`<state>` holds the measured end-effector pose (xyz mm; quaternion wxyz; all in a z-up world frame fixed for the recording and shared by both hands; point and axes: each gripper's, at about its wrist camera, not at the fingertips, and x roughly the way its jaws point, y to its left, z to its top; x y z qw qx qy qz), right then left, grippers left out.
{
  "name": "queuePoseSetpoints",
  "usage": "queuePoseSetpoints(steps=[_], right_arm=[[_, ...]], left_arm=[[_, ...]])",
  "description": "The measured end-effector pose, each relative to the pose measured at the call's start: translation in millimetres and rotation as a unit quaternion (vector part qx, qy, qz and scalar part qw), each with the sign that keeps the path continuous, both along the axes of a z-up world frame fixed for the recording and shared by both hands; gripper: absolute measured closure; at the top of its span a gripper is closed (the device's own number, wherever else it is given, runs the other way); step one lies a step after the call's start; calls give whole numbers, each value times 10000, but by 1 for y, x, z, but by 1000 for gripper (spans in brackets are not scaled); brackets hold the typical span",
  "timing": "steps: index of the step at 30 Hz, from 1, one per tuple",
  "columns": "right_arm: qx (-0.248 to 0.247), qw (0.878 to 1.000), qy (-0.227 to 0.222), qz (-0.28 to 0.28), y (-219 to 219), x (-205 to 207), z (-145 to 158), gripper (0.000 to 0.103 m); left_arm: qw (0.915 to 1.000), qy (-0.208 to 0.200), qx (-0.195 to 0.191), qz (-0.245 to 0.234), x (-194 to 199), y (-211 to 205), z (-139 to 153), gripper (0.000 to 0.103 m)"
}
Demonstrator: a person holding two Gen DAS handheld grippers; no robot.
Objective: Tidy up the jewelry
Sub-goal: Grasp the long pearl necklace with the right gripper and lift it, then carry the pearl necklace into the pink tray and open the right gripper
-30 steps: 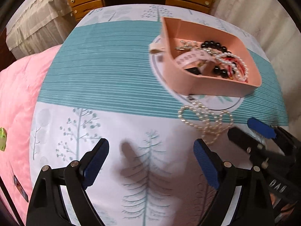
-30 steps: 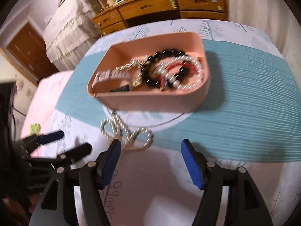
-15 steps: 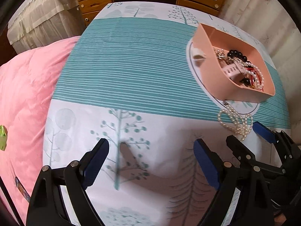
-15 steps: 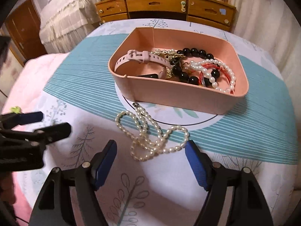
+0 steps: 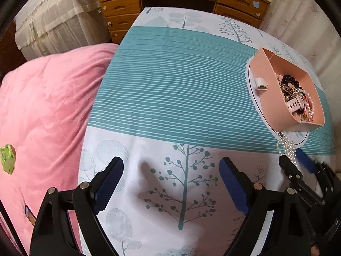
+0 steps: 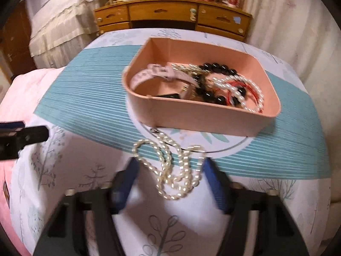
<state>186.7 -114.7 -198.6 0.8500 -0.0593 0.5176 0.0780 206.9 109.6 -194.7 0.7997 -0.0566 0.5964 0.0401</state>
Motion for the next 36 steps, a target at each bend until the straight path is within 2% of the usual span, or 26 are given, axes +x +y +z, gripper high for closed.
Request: queuePoseSetpoints(steps=[3, 7, 9, 13, 17, 20, 25, 30, 36], right_arm=[[-72, 9996, 5, 278, 11, -2, 1, 89], [72, 9998, 86, 161, 7, 1, 2, 90], [370, 9991, 205, 17, 1, 4, 4, 95], [886, 9943, 502, -314, -10, 8, 5, 95], [1201, 9907, 613, -193, -13, 11, 17, 95], [1229, 9904, 631, -70, -16, 14, 34, 95], [1015, 9940, 395, 100, -23, 21, 78, 95], [685, 9971, -62, 340, -30, 33, 119, 94], [334, 9974, -612, 169, -42, 56, 156, 94]], left_arm=[[9997, 42, -249, -2, 2, -1, -2, 13], [9993, -1, -207, -313, 2, -14, -2, 13], [9988, -58, -129, -472, 1, -21, -1, 13], [9982, -56, -130, -585, 2, -27, -1, 13], [9973, 23, -343, -645, 1, -24, -3, 13], [9964, 219, -318, -761, 1, -25, -5, 13], [9944, 363, -476, -868, -5, -22, 6, 13], [9938, 334, -426, -968, -14, -25, 21, 13], [9914, 344, -454, -1175, -31, -30, 44, 13]])
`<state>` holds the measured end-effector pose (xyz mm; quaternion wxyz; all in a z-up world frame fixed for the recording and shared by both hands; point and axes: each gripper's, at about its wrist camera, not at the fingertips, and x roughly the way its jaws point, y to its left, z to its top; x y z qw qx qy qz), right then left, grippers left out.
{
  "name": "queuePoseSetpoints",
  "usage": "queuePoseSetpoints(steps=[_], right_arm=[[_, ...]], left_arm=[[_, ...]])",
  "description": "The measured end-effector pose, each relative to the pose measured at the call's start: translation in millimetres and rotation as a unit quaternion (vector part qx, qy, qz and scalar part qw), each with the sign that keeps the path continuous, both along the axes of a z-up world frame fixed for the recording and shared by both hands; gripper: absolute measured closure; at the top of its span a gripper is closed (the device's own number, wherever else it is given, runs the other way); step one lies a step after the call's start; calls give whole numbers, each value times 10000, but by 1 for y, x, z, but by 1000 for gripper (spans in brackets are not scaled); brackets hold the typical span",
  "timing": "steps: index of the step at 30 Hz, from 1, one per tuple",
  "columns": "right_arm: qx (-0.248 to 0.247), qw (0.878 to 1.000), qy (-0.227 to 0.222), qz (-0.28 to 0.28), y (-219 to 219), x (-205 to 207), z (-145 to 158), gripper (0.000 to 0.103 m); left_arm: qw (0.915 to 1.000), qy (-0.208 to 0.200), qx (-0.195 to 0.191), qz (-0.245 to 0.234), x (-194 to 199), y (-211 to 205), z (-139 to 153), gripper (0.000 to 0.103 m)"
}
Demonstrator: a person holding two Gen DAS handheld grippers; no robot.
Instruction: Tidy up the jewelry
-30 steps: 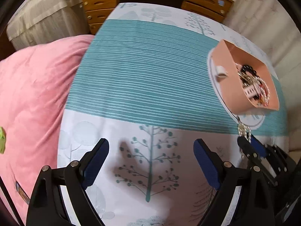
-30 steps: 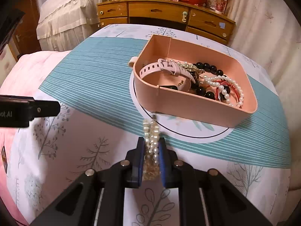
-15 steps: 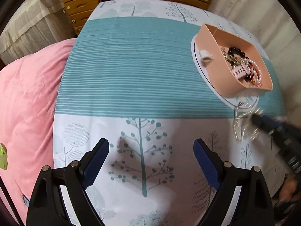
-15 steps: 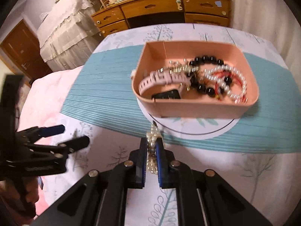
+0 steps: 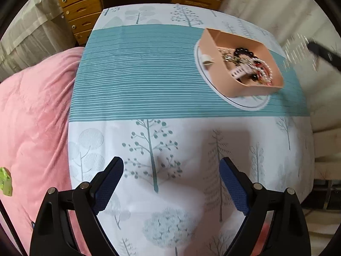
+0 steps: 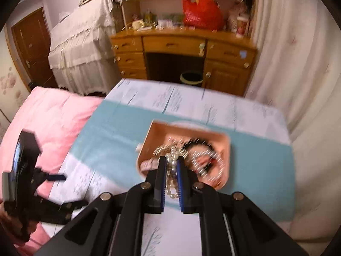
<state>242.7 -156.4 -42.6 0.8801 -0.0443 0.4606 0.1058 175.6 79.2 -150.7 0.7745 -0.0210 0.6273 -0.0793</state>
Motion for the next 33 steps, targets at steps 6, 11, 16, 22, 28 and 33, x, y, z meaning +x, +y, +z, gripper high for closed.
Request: queuePoseSetpoints(steps=[6, 11, 16, 22, 28, 33], right_arm=[[-108, 9998, -103, -162, -8, 18, -1, 94], [117, 9993, 187, -314, -19, 18, -4, 72], [176, 9992, 63, -352, -29, -21, 1, 42], [405, 9966, 602, -400, -53, -98, -11, 26], [401, 9861, 1383, -826, -83, -179, -32, 14], [1079, 9715, 1706, -1244, -107, -222, -28, 13]], left_arm=[[9988, -481, -112, -59, -19, -2, 38, 13], [9958, -895, -29, 178, -28, -7, 73, 13], [9933, -1157, 34, 30, -47, -34, 95, 13], [9869, -1533, 487, 144, -85, -71, 118, 13], [9864, -1619, 225, 157, -115, -100, 126, 13], [9860, -1563, 569, 138, -130, -122, 134, 13]])
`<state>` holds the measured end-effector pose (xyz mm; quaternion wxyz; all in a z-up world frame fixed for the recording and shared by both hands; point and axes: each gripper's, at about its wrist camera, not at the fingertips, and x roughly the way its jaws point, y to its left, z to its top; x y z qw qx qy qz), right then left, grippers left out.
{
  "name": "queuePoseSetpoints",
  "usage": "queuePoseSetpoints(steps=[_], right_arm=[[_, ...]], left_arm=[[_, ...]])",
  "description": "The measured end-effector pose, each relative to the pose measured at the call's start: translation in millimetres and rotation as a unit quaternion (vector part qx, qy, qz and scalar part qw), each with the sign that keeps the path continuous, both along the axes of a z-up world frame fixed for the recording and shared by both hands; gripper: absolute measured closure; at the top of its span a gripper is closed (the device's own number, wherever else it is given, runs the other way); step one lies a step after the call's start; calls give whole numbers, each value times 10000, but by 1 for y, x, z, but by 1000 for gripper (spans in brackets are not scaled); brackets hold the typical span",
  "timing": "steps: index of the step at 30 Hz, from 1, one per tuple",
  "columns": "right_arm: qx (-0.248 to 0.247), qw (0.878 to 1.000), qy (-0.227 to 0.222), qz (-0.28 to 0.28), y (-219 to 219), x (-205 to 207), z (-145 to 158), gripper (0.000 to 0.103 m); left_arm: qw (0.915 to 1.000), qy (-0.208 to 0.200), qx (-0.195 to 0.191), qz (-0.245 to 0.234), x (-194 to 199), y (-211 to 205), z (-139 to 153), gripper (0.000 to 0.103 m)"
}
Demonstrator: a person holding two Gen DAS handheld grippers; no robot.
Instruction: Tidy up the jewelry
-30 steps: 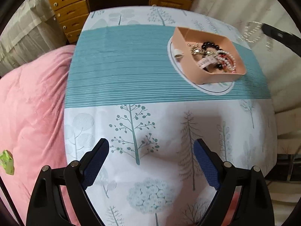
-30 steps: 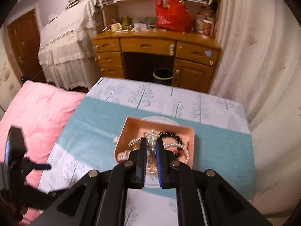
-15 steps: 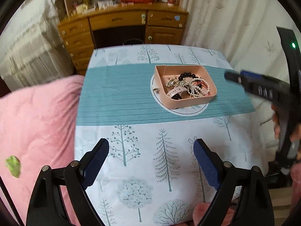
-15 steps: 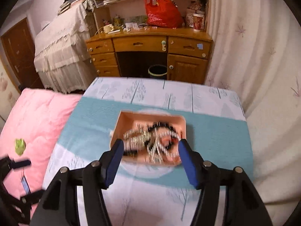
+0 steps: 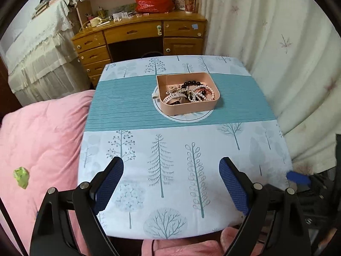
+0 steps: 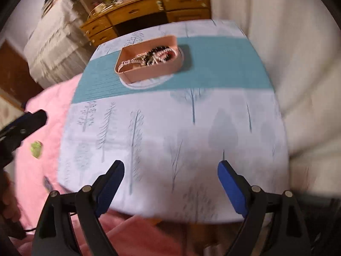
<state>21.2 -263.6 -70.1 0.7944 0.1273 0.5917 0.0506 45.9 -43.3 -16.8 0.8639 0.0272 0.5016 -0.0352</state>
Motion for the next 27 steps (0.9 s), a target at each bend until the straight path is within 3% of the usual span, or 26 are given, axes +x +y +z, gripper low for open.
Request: queuePoseSetpoints(steps=[8, 10, 14, 17, 27], right_arm=[[370, 9990, -265, 50, 7, -16, 46, 13], [141, 9984, -551, 74, 13, -20, 60, 13], [-340, 9931, -1118, 74, 24, -29, 80, 7], [-420, 9920, -1176, 162, 29, -31, 83, 0], [-530, 9898, -1291, 287, 35, -31, 86, 0]], left_arm=[[9996, -179, 202, 76, -26, -12, 22, 12], [9994, -140, 252, 186, -31, -11, 22, 4], [9986, -193, 305, 392, -43, -6, 23, 1], [9981, -262, 246, 494, -46, -1, 27, 1], [9981, -400, 178, 437, -51, -4, 30, 1]])
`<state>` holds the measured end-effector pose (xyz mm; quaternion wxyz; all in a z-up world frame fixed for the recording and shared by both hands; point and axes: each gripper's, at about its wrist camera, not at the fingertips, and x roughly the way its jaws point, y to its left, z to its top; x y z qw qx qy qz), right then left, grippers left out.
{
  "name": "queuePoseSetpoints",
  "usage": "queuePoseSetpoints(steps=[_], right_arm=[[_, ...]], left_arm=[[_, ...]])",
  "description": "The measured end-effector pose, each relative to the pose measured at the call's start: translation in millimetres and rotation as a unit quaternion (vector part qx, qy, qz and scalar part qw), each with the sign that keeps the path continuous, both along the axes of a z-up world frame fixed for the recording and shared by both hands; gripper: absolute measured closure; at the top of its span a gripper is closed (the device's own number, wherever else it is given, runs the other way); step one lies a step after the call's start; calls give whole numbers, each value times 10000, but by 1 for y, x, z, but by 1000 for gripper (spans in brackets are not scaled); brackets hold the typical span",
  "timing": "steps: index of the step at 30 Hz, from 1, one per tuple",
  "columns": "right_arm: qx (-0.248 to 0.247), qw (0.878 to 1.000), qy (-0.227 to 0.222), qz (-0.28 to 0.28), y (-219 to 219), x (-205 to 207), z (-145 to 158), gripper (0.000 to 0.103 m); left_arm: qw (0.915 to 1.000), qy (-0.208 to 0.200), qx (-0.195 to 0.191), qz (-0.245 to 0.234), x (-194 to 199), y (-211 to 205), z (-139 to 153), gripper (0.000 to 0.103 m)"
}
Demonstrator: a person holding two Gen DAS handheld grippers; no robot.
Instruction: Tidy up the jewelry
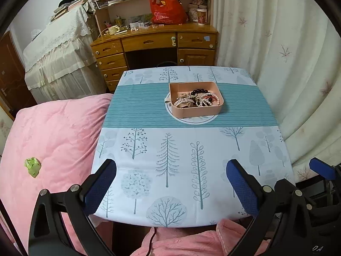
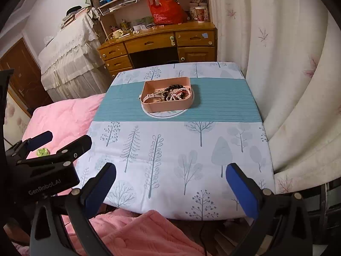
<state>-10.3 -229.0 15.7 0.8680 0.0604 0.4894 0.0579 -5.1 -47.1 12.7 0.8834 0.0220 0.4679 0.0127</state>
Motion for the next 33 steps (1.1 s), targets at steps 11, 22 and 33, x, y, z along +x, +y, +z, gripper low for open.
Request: queuePoseSetpoints(steps=[11, 22, 33], right_arm=[[-1, 10000, 23, -19, -1, -1, -2, 0], [3, 10000, 45, -18, -2, -1, -5, 0], [-2, 10000, 51, -12, -3, -2, -5, 0]], left_arm=[[10000, -40, 9, -38, -2, -3, 0, 1], [10000, -51, 16, -66, -5, -3, 0, 1], [10000, -52, 29, -63, -6, -2, 0, 1]])
